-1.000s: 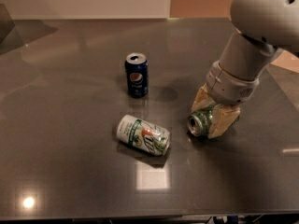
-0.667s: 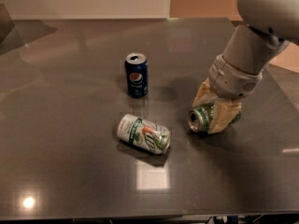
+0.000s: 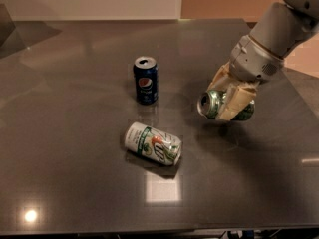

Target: Place green can upright

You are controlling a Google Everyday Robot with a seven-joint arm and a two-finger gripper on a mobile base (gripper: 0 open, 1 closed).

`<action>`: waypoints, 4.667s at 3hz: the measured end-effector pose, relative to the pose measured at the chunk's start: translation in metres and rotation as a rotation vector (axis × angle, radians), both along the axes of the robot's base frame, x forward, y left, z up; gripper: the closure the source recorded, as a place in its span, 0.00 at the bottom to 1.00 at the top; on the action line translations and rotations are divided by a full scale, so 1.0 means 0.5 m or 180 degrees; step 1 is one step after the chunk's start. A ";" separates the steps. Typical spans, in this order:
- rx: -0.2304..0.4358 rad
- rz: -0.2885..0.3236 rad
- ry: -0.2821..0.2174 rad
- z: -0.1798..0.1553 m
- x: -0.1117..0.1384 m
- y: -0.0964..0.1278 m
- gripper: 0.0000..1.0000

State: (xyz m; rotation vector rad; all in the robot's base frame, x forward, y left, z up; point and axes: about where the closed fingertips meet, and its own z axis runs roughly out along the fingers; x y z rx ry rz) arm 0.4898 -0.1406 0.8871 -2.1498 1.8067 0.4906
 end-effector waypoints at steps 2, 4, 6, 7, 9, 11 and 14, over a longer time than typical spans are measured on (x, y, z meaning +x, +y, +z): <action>0.0759 -0.0655 0.0326 0.050 0.061 0.001 1.00; 0.1573 -0.1280 0.0491 0.073 0.085 -0.019 1.00; 0.2344 -0.1648 0.0274 0.083 0.094 -0.067 1.00; 0.2683 -0.1648 0.0098 0.079 0.095 -0.077 1.00; 0.3258 -0.1629 -0.0121 0.068 0.091 -0.096 1.00; 0.3525 -0.1675 -0.0098 0.057 0.092 -0.106 1.00; 0.3684 -0.1607 -0.0125 0.035 0.083 -0.105 0.61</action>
Offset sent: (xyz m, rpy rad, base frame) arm 0.0334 -0.0103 0.0424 0.3861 0.2050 -0.3031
